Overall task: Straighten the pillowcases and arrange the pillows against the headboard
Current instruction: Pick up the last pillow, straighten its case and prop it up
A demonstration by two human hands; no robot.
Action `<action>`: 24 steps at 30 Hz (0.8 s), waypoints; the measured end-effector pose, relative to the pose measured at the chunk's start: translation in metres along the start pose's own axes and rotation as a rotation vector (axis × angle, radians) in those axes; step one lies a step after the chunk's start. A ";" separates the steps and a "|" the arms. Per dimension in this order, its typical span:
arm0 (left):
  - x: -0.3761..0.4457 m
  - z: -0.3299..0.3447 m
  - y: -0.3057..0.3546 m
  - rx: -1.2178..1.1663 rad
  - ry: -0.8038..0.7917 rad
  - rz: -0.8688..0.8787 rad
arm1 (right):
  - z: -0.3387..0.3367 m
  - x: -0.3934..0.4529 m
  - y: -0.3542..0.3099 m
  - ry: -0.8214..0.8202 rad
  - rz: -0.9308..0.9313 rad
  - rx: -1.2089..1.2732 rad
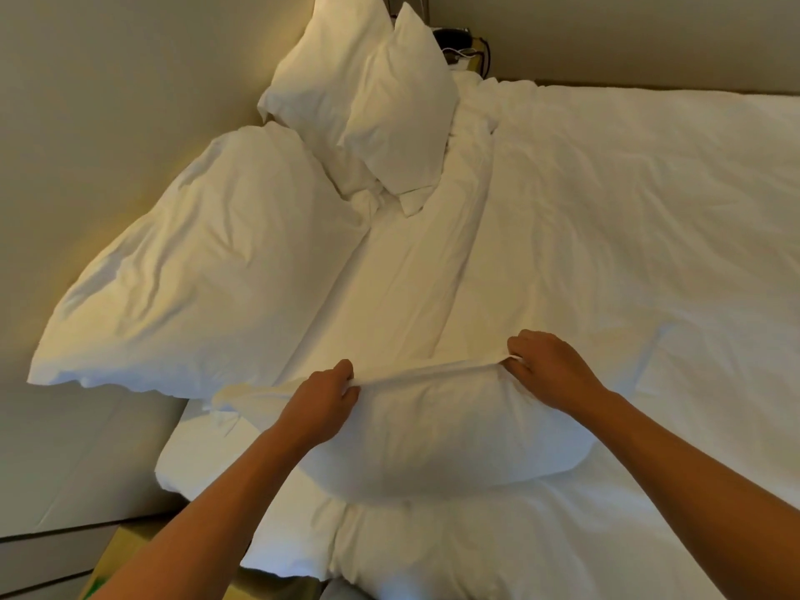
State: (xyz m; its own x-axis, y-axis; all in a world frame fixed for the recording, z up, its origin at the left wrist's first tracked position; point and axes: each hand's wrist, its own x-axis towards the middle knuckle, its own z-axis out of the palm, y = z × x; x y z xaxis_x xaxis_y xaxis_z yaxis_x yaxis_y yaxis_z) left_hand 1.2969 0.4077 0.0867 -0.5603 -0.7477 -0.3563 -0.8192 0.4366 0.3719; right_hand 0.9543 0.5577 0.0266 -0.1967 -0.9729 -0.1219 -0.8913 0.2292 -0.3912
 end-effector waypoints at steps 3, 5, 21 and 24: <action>0.000 -0.002 -0.005 -0.011 -0.005 -0.011 | -0.004 0.002 -0.001 -0.029 0.064 0.110; 0.000 0.000 -0.008 0.004 0.007 -0.009 | -0.004 -0.001 -0.004 -0.031 0.089 0.111; -0.013 -0.097 -0.013 -0.037 0.420 0.001 | -0.066 0.040 -0.077 0.490 0.107 0.160; -0.021 -0.130 -0.026 -0.027 0.542 -0.009 | -0.086 0.080 -0.105 0.559 0.035 0.196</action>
State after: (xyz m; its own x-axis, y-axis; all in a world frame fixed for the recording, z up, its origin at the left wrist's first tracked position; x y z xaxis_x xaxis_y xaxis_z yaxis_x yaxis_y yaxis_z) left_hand 1.3465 0.3470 0.1959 -0.4038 -0.9054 0.1313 -0.8163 0.4214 0.3951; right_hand 0.9967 0.4531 0.1363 -0.4574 -0.8214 0.3407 -0.7987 0.2110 -0.5635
